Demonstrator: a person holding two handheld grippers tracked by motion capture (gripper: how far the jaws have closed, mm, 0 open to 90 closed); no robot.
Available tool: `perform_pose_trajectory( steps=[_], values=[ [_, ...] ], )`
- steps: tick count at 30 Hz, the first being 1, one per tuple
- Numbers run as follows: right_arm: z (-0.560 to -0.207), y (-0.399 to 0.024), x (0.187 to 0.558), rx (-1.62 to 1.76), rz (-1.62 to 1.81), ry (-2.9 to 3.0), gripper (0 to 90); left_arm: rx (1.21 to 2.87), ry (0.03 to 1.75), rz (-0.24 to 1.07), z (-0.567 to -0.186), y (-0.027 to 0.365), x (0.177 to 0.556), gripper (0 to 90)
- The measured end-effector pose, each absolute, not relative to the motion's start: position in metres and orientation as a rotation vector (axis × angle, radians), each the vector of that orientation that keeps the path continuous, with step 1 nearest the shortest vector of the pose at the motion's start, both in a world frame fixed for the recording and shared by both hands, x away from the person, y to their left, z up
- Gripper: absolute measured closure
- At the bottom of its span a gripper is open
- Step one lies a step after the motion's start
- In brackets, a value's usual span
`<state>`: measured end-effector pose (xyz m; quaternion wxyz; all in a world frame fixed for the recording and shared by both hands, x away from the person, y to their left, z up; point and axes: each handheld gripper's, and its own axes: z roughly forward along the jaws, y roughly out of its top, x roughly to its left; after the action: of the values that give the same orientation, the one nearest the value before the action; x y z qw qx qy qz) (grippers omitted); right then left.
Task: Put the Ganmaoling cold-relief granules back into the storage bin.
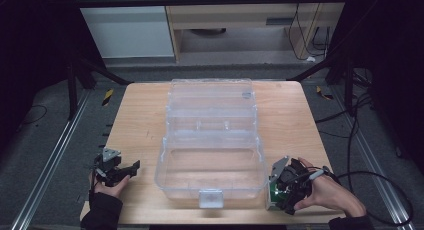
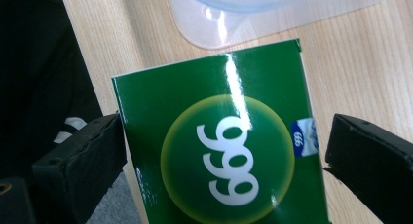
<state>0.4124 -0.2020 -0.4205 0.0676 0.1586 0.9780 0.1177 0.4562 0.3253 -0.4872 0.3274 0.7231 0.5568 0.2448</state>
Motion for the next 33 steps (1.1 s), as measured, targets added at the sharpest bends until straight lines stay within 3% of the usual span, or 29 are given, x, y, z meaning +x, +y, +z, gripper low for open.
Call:
perform_pose_trajectory(
  steps=[25, 33],
  values=[
    [-0.445, -0.204, 0.421, 0.426, 0.309, 3.028, 8.0, 1.898, 1.460, 0.641, -0.488, 0.325, 0.457, 23.7],
    [-0.443, -0.209, 0.421, 0.385, 0.336, 3.040, 14.2, 1.900, 1.460, 0.643, -0.488, 0.325, 0.457, 23.8]
  ],
)
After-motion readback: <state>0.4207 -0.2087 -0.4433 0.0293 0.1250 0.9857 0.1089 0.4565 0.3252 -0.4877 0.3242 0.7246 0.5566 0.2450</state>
